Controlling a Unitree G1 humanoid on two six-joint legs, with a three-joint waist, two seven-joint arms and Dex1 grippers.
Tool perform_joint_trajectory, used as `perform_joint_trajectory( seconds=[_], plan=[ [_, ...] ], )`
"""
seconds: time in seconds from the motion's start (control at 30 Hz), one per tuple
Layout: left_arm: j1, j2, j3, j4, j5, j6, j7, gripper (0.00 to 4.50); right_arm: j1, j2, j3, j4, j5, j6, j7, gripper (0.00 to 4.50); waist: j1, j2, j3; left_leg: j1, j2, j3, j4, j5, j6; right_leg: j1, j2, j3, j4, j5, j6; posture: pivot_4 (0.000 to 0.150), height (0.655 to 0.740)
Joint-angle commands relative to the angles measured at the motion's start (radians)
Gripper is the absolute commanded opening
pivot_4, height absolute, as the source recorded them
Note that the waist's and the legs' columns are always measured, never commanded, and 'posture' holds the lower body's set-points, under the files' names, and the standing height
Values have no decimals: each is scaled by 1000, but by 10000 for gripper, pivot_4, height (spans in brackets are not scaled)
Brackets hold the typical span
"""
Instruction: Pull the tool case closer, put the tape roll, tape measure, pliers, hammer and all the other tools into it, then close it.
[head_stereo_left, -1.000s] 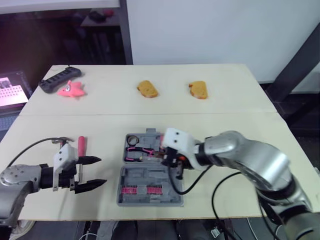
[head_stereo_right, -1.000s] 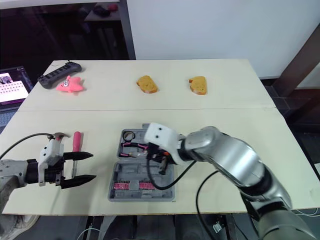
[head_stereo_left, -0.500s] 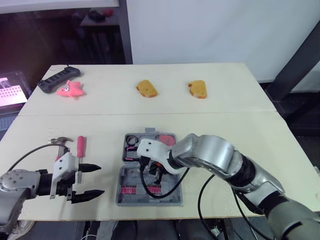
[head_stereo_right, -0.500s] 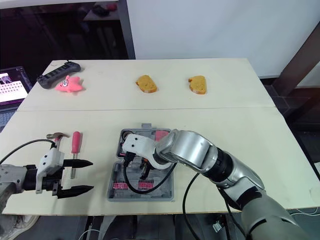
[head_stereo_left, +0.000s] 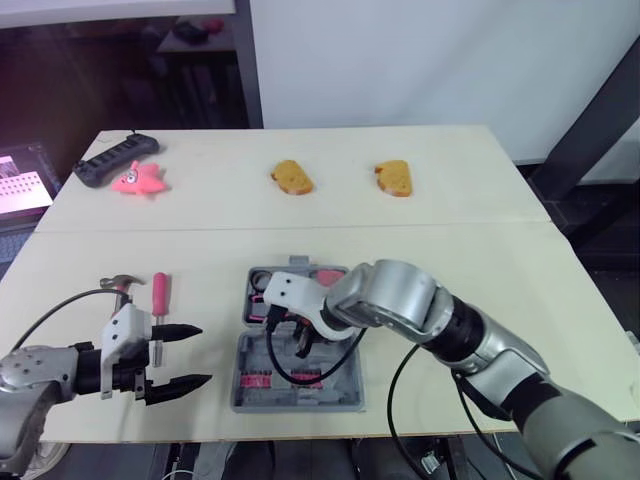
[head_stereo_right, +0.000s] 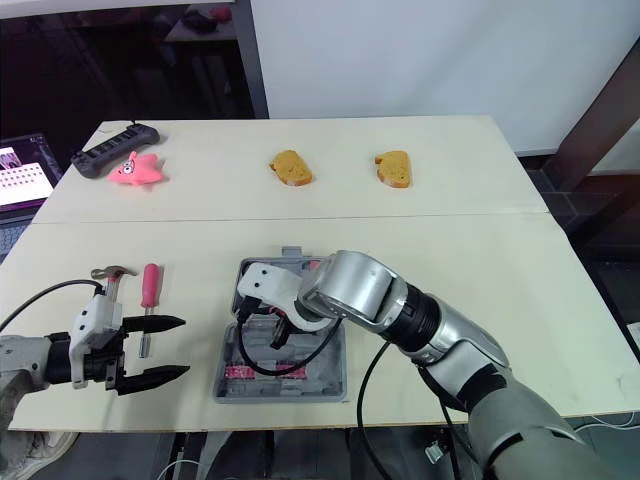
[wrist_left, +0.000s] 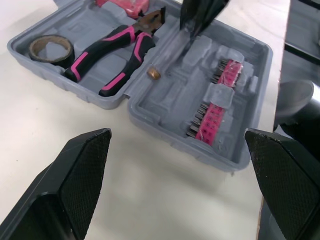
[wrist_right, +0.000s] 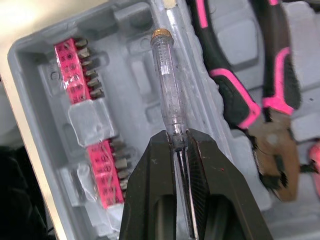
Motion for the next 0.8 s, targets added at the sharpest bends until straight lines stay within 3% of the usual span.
perform_joint_trajectory(
  seconds=[0.03,0.8],
  plan=[
    [-3,-4,24,-1,-11,-29,-6,45000,-25,9,11,-3,-2,6,-6,304,0,0,0,0,0,0,0,0,0,0,0,0,0,0,0,1500,7400],
    [9,-7,15,-3,-4,-73,-10,45000,6,93,32,67,-28,6,-44,304,-11,0,0,0,0,0,0,0,0,0,0,0,0,0,0,1500,7400]
  ],
)
